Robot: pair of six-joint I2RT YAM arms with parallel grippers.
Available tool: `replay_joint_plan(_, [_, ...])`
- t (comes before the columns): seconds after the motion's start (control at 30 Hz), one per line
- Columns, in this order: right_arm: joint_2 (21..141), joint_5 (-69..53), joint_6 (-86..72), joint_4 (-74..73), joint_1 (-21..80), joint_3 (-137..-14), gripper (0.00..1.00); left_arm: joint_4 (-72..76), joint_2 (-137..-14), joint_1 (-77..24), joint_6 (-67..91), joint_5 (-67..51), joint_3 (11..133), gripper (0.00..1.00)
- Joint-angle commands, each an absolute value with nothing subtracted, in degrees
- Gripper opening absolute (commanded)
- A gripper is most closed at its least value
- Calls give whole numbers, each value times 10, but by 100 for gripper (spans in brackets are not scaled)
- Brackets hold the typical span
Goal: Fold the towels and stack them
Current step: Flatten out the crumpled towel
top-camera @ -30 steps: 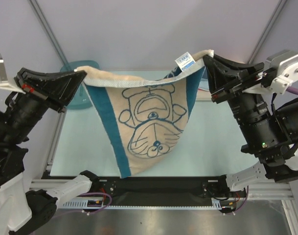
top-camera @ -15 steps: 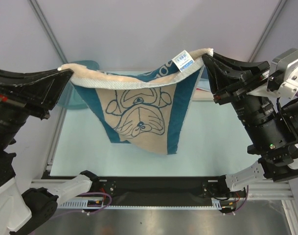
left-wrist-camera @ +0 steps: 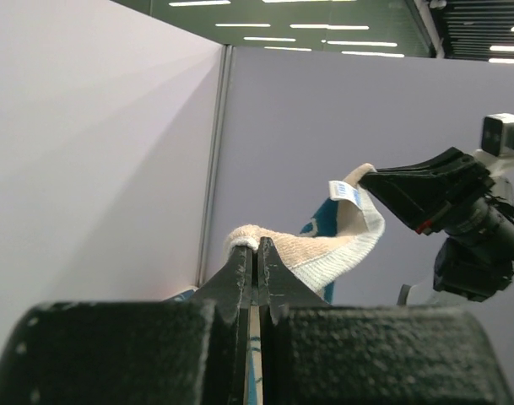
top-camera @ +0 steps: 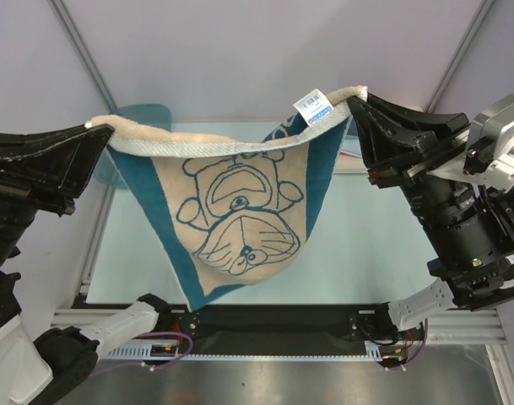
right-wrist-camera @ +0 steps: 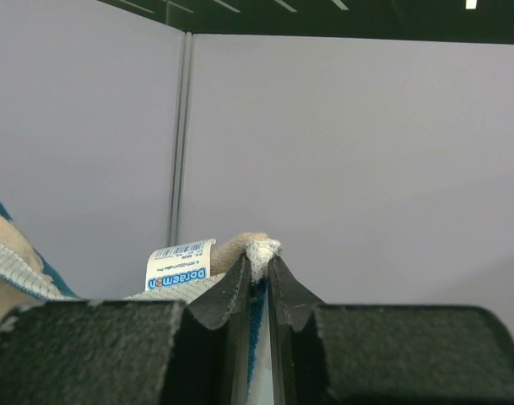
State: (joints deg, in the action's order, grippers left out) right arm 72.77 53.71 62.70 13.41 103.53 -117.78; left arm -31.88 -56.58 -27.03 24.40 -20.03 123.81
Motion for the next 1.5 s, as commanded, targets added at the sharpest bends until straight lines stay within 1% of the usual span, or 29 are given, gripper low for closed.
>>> replay_joint_plan(0.0, [732,530,657,157,1029,-1196,0,-311,-604,-267,223,-169,1238,0])
replay_joint_plan(0.03, [733,521,621,140,1014,-1201,0,-309,-609,-267,221,-164,1231,0])
replay_joint_plan(0.07, [736,514,593,116,970,-1206,0,-303,-614,-267,216,-159,1227,0])
replay_joint_plan(0.1, [738,500,545,42,925,-1212,0,-298,-620,-267,215,-150,1220,0])
replay_joint_plan(0.13, [742,451,447,2,880,-1228,0,-293,-624,-267,214,-143,1207,0])
replay_joint_plan(0.17, [749,422,393,-53,776,-1237,0,-286,-628,-265,208,-135,1201,0])
replay_joint_plan(0.2, [767,393,353,-119,727,-1245,0,-280,-637,-264,207,-125,1194,0])
replay_joint_plan(0.23, [776,335,278,-143,681,-1257,0,-276,-642,-252,207,-121,1177,0])
replay_joint_plan(0.27, [787,296,240,-167,577,-1262,0,-260,-644,-244,210,-120,1165,0])
replay_joint_plan(0.3, [808,251,206,-200,529,-1264,0,-249,-652,-231,216,-134,1150,0])
replay_joint_plan(0.33, [820,165,167,-207,476,-1263,0,-237,-656,-193,226,-148,1119,0])
replay_joint_plan(0.37, [833,129,115,-209,432,-1258,0,-207,-661,-175,247,-161,1101,0])
replay_joint_plan(0.4, [847,94,86,-201,352,-1254,0,-191,-665,-157,256,-171,1085,0])
replay_joint_plan(0.43, [876,21,62,-195,319,-1251,0,-176,-682,-142,262,-187,1056,0])
replay_joint_plan(0.5, [907,-42,3,-163,243,-1236,0,-134,-706,-102,283,-204,1036,0])
replay_joint_plan(0.53, [945,-79,-30,-146,228,-1238,0,-112,-736,-81,293,-214,1026,0])
replay_joint_plan(0.63, [1017,-133,-61,-117,185,-1242,0,-74,-804,-44,311,-215,1013,0])
replay_joint_plan(0.7, [1057,-149,-86,-98,170,-1263,0,-41,-847,-27,332,-220,1019,0])
replay_joint_plan(0.9, [1192,-197,-134,-64,132,-1322,0,-31,-1019,-12,330,-234,1116,0])
replay_joint_plan(0.93, [1206,-202,-147,-60,127,-1337,0,-37,-1037,-11,328,-235,1146,0])
replay_joint_plan(1.1, [1277,-214,-169,-47,120,-1362,0,-49,-1129,-5,331,-233,1199,0])
replay_joint_plan(1.27, [1308,-218,-196,-45,112,-1366,0,-60,-1158,-3,337,-226,1207,0])
replay_joint_plan(1.33, [1321,-227,-206,-59,109,-1375,0,-65,-1155,-3,337,-218,1184,0])
replay_joint_plan(1.47, [1299,-232,-227,-75,107,-1327,0,-54,-1132,-3,345,-214,1103,0])
